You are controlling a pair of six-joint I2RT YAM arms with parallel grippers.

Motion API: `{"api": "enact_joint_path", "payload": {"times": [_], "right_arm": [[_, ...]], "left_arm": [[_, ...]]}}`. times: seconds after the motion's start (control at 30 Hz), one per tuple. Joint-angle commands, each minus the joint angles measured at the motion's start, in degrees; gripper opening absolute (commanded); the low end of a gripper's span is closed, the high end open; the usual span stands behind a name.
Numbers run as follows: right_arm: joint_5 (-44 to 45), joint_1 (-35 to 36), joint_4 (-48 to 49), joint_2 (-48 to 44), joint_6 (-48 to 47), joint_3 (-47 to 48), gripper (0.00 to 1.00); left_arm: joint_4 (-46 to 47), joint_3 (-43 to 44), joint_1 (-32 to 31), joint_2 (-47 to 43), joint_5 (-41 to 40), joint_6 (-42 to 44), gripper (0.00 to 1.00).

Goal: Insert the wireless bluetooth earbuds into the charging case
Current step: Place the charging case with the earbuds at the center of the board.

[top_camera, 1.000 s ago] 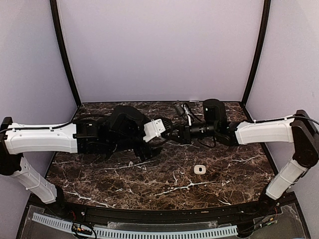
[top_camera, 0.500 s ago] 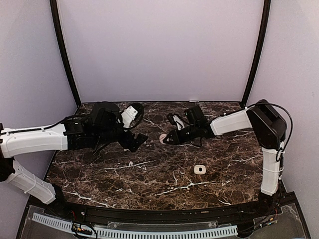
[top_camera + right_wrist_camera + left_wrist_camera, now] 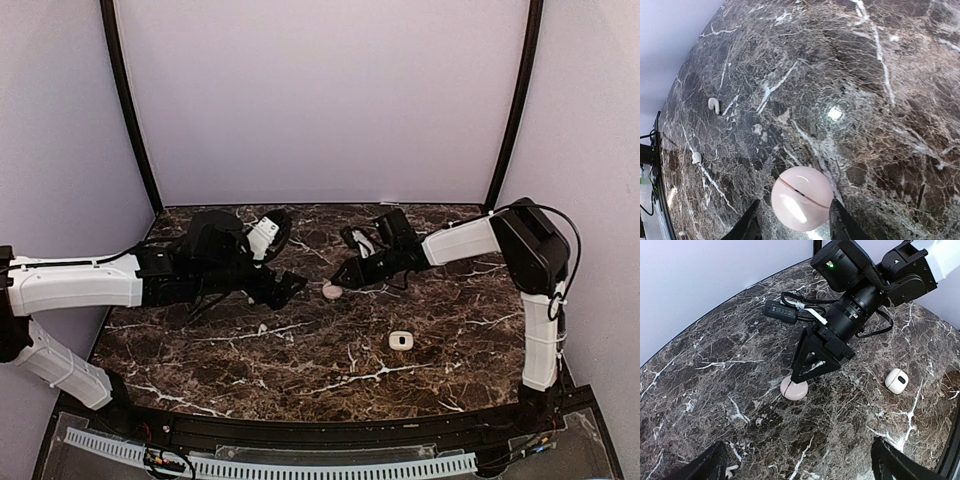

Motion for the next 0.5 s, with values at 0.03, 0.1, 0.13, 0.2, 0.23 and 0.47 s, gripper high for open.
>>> {"api": "enact_joint_path", "payload": {"times": [0.03,0.1,0.13,0.2,0.23,0.47], "right_arm": [[2.21,-1.37,-0.11,-4.33,0.64,-1.85,0.49],[2.93,-2.02,0.43,-8.01,1.23,-4.34,0.54],[3.54,-2.41,0.50,-9.92,1.45,-5.76,0.56],[4.13,-3.20,0.89,-14.36,2.07,-8.95,0.60],[4.43,-3.58,1.19,-16.60,2.41,-10.58,0.61],[6.31,-8.09,0.51,-31.98,4.22,-19.74,0.69]], "left_arm": [[4.98,-1.75,0.20,0.84,7.29,1.36,0.99],[6.57,-2.08,0.16,2.36,11.51,2.41,0.99],[7.78,-2.11,-0.02,3.11,13.04,4.37,0.99],[9.46,-1.76,-1.20,5.59,16.14,7.52,0.99],[9.69,-0.71,-2.55,7.92,17.00,10.15,0.99],[9.65,12.31,-8.01,26.64,24.70,16.95,0.99]]}}
